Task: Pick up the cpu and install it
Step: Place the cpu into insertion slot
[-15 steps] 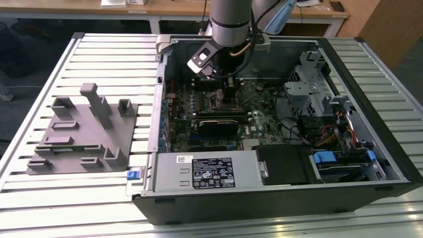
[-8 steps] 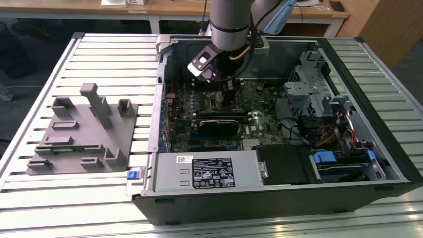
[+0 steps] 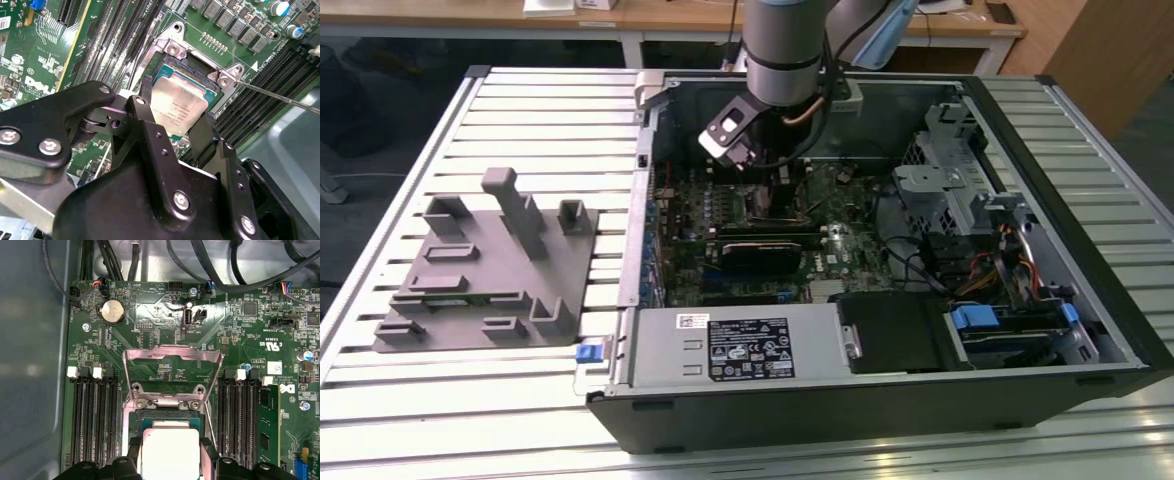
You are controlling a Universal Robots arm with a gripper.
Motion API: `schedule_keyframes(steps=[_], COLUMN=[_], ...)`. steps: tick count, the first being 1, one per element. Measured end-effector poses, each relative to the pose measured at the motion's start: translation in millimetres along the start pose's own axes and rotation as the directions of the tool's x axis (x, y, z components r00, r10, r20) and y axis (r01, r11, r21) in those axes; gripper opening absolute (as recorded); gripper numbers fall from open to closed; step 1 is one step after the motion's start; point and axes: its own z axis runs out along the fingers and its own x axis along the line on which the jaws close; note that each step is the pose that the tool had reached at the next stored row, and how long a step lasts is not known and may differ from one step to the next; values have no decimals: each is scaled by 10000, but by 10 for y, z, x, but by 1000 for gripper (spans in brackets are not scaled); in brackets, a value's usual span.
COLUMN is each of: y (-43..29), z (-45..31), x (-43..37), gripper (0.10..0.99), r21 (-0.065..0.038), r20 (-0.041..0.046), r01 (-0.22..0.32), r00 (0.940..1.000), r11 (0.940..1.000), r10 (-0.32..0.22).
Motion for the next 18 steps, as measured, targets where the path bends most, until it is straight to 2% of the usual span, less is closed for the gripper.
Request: schedule_keyframes(steps=[18], y=[-3], z=[77], x=[31], gripper=[541], r21=[-1], r20=[6], r01=[-96], r00=[10000], r11=[10000], r10=[96])
